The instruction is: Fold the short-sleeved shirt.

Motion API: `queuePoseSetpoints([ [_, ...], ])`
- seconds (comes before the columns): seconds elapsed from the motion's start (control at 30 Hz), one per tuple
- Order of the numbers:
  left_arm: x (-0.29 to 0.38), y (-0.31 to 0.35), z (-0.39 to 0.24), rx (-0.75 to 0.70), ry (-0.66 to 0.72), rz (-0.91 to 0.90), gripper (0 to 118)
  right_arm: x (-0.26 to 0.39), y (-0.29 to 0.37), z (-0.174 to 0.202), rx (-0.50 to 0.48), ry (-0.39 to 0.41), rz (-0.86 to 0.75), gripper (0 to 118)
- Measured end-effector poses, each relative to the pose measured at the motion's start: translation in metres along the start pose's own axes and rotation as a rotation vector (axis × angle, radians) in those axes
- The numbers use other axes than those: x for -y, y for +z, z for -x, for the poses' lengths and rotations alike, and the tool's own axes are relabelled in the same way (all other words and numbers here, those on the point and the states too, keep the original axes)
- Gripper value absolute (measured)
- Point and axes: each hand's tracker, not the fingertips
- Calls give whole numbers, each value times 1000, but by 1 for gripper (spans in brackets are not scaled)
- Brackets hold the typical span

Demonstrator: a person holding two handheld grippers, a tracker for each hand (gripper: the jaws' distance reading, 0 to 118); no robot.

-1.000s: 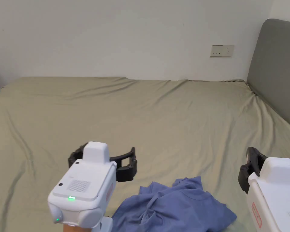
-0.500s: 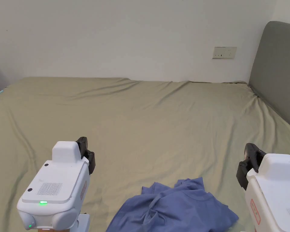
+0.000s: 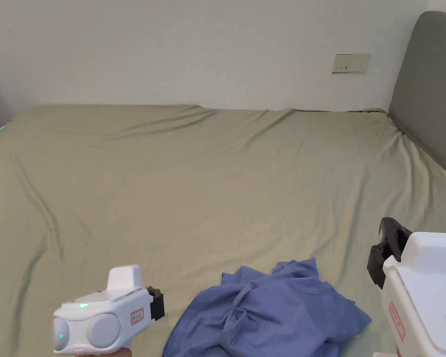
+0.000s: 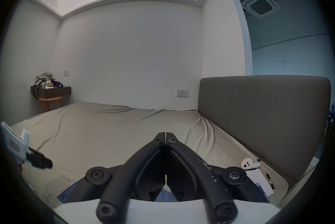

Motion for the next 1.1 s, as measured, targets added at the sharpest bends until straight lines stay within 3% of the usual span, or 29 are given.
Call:
queuePoseSetpoints([
  [0.07, 15, -10, -3, -5, -18, 73, 1, 4, -2, -1, -3, -4, 12, 1],
  [0.1, 22, -15, -6, -4, -29, 109, 8, 6, -4, 0, -2, -7, 17, 1],
  [0.2, 37, -26, -13, -4, -14, 140, 96, 13, -7, 0, -6, -14, 33, 1],
  [0.23, 41, -32, -16, 0, -2, 164, 115, 15, -7, 2, -7, -16, 39, 1],
  [0.4, 57, -50, -34, -33, -64, 213, 100, 22, -11, 4, -16, -18, 62, 1],
  [0.5, 71, -72, -40, -78, -126, 275, 52, 27, -14, 2, -17, -17, 76, 1],
  [0.6, 77, -69, -48, -114, -182, 217, 32, 32, -18, -3, -16, -12, 96, 1],
  [0.63, 75, -68, -50, -104, -183, 225, 10, 33, -20, -4, -16, -10, 105, 1],
  [0.67, 74, -67, -50, -64, -181, 228, 1, 37, -24, -8, -14, -11, 125, 1],
  [0.77, 70, -59, -51, -52, -170, 221, 1, 50, -48, -20, -22, -47, 257, 6],
  [0.8, 68, -53, -50, -37, -168, 194, 1, 56, -60, -23, -15, -46, 323, 13],
  [0.83, 64, -46, -50, -27, -159, 170, 1, 64, -73, -27, -23, -42, 379, 27],
  [0.97, 51, -25, -46, 61, -126, 98, 0, 107, -133, -39, -47, -61, 639, 95],
  [1.0, 48, -21, -46, 75, -125, 78, 0, 120, -146, -41, -52, -71, 697, 103],
  [1.1, 41, -16, -48, 89, -147, 50, 0, 151, -172, -43, -50, -90, 822, 103],
])
